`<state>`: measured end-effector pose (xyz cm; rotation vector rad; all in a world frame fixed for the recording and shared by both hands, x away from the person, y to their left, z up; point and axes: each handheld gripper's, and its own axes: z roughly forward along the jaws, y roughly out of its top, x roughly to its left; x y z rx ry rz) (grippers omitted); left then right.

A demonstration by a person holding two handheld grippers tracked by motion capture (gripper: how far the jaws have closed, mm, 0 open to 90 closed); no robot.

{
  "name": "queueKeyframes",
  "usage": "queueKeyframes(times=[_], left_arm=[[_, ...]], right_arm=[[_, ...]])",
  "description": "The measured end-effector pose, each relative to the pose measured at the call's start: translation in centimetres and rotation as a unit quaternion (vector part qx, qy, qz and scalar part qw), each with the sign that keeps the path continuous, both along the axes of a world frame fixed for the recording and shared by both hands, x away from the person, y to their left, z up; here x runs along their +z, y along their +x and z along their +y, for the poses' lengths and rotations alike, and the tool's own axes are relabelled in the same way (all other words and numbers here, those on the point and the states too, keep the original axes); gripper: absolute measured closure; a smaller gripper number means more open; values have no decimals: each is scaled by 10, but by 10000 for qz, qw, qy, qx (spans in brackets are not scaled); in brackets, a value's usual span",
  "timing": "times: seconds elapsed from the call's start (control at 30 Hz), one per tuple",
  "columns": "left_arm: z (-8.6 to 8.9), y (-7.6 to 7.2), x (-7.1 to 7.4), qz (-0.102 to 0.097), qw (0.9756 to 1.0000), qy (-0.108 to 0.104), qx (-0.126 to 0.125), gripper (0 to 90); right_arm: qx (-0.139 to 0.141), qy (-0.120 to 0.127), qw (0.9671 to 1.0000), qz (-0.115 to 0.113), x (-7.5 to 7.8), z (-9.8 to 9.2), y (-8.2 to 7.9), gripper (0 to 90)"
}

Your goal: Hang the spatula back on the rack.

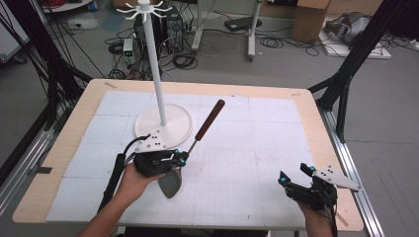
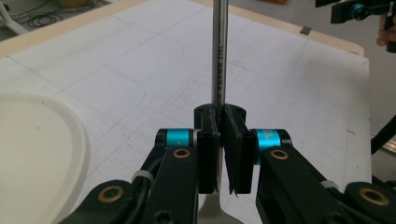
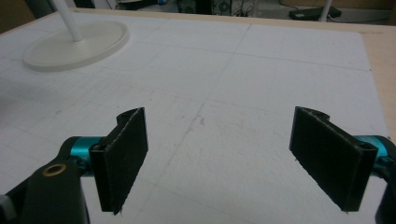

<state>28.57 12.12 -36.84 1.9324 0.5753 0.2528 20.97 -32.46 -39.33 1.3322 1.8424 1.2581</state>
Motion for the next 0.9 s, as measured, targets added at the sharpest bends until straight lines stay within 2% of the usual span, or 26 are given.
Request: queueKeyframes(times=[0.23,0.33,0.43,0.63,0.77,0.9], left_arm=[[3,-8,5,-173,9997,-188,66,840],[4,-11,8,-225,9991,-338,106,840],[6,-13,11,-296,9987,-395,148,839],[5,-20,14,-440,9973,-494,314,839],[0,-24,15,-491,9964,-576,391,839],[-6,-27,13,-482,9963,-595,403,839]], right_arm=[[316,1,9994,-110,11,21,7,181],[473,8,9987,-181,17,31,9,180],[643,39,9974,-310,25,41,12,181],[975,195,9941,-428,42,65,22,181],[1376,268,9887,-535,59,89,32,181],[1923,362,9787,-613,79,115,43,218]])
